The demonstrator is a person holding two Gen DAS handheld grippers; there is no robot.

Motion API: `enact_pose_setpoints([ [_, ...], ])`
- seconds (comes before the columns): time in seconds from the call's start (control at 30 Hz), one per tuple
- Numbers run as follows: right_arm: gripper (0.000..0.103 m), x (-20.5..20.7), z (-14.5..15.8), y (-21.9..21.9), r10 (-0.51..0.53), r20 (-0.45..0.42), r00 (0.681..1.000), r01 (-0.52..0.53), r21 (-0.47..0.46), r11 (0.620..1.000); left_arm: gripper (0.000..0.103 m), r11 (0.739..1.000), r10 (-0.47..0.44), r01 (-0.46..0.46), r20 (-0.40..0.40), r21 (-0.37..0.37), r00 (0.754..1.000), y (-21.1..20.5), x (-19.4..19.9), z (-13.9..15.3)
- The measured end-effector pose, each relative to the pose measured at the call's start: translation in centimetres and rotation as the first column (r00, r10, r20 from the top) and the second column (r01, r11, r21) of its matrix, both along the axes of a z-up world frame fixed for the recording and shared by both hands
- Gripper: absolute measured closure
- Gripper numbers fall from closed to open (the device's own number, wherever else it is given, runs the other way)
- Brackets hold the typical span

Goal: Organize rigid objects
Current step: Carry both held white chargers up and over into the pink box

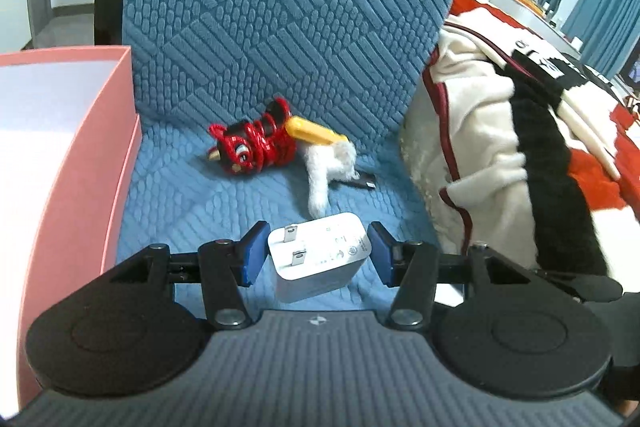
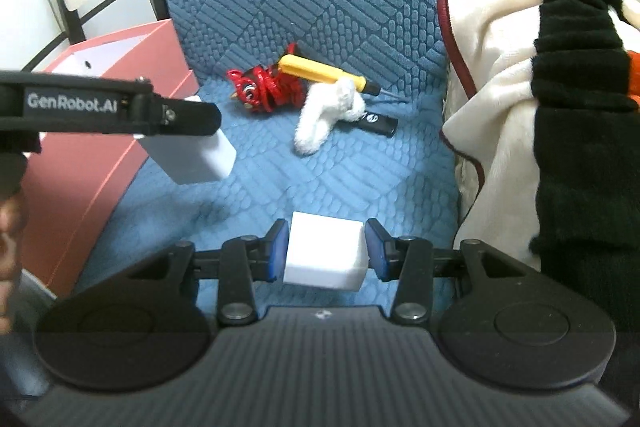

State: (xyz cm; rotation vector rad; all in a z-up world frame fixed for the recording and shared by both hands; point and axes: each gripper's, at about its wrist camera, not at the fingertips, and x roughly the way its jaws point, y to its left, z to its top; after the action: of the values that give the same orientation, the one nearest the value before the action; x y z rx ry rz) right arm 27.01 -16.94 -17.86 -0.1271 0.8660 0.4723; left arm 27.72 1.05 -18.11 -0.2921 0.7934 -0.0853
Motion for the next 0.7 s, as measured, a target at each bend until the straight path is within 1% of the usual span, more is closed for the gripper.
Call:
enact_pose_setpoints([
  [0.17, 0.058, -1.9, 1.8, 0.6, -0.016, 0.031, 0.999, 0.016, -0.009, 1.000, 0.043, 1.000, -0.011, 0.011, -0.001, -0.013, 1.000, 0.2, -2.1, 1.1],
  [0.33, 0.058, -3.9, 3.2, 1.3, -0.052, 0.017, 0.998, 0.052, 0.035, 0.998, 0.043, 1.000, -0.002, 0.002, -0.006, -0.031, 1.000, 1.2, -4.0, 2.4],
  [0.53, 0.058, -5.8, 3.8, 2.3, -0.061, -0.011, 0.998, 0.061, 0.024, 0.998, 0.043, 0.999, 0.012, -0.013, -0.013, -0.049, 1.000, 2.8, -6.2, 4.0],
  [0.7, 0.057, -6.6, 5.9, 3.1, -0.071, 0.004, 0.997, 0.071, 0.025, 0.997, 0.043, 0.998, 0.002, -0.003, -0.013, -0.063, 1.000, 3.6, -7.4, 5.4],
])
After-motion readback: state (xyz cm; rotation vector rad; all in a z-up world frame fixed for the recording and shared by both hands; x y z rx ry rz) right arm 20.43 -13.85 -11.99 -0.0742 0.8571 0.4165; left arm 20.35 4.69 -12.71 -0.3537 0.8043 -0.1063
